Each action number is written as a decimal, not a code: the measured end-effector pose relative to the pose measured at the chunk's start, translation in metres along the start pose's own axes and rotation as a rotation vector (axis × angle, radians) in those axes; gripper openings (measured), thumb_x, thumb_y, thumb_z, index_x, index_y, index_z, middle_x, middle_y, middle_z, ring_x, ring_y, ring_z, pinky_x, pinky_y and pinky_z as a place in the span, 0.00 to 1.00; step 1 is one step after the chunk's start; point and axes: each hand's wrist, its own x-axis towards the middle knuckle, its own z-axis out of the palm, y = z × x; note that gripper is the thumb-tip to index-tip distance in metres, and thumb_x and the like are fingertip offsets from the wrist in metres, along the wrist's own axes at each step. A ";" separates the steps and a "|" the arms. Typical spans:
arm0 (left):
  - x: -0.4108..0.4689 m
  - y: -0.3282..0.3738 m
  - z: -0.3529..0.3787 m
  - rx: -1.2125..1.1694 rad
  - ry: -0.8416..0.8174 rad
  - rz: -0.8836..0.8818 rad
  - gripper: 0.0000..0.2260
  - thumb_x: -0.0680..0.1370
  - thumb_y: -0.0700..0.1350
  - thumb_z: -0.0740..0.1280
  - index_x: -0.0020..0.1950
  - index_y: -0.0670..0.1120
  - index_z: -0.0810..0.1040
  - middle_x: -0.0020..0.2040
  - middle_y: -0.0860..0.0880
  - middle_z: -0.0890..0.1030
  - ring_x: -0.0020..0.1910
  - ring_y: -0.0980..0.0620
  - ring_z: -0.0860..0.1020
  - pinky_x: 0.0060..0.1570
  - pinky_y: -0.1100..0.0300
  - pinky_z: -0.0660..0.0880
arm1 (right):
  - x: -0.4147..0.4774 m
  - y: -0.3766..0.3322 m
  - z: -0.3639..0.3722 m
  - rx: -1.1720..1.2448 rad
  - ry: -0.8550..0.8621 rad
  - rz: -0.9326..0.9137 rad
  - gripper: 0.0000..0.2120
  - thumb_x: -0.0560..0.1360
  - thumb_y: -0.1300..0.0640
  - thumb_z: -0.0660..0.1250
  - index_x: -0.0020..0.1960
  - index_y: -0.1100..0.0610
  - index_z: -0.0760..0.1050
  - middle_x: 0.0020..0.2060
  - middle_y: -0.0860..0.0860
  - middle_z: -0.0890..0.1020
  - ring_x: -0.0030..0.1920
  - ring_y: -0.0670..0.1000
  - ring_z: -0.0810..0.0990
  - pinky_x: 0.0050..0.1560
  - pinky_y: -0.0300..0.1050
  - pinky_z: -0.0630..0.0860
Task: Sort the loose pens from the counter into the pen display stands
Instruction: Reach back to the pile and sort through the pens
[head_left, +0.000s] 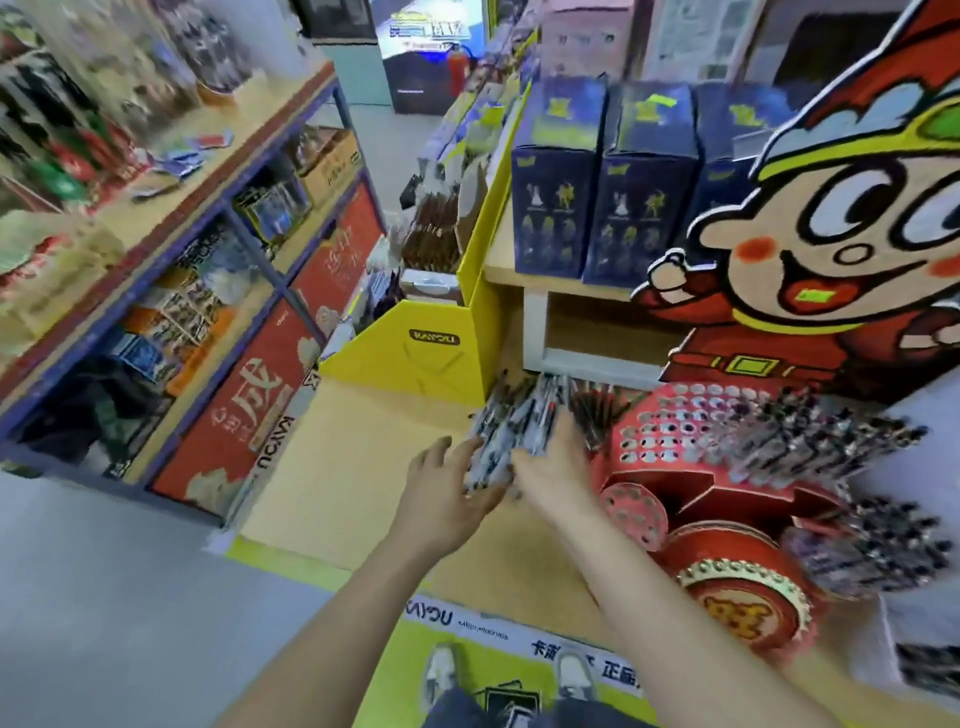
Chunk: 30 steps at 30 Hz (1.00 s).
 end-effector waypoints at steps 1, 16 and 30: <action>0.014 -0.003 0.003 0.030 -0.029 0.012 0.32 0.74 0.66 0.63 0.75 0.54 0.62 0.73 0.44 0.66 0.73 0.42 0.59 0.68 0.47 0.61 | 0.012 -0.008 -0.001 -0.048 0.055 0.017 0.37 0.71 0.51 0.67 0.76 0.53 0.55 0.71 0.57 0.68 0.68 0.61 0.70 0.67 0.57 0.69; 0.103 -0.044 0.038 0.102 -0.126 0.387 0.37 0.74 0.70 0.55 0.78 0.57 0.49 0.78 0.42 0.56 0.76 0.42 0.47 0.73 0.49 0.48 | 0.105 -0.003 0.038 -0.427 0.146 0.382 0.36 0.75 0.28 0.46 0.79 0.42 0.45 0.80 0.53 0.44 0.77 0.65 0.46 0.75 0.64 0.48; 0.092 -0.077 0.019 0.074 -0.008 0.765 0.33 0.70 0.56 0.61 0.72 0.42 0.62 0.68 0.46 0.66 0.69 0.40 0.61 0.63 0.39 0.68 | 0.045 0.001 0.120 -0.175 0.357 0.281 0.25 0.82 0.40 0.47 0.77 0.39 0.47 0.79 0.45 0.51 0.78 0.55 0.46 0.73 0.62 0.52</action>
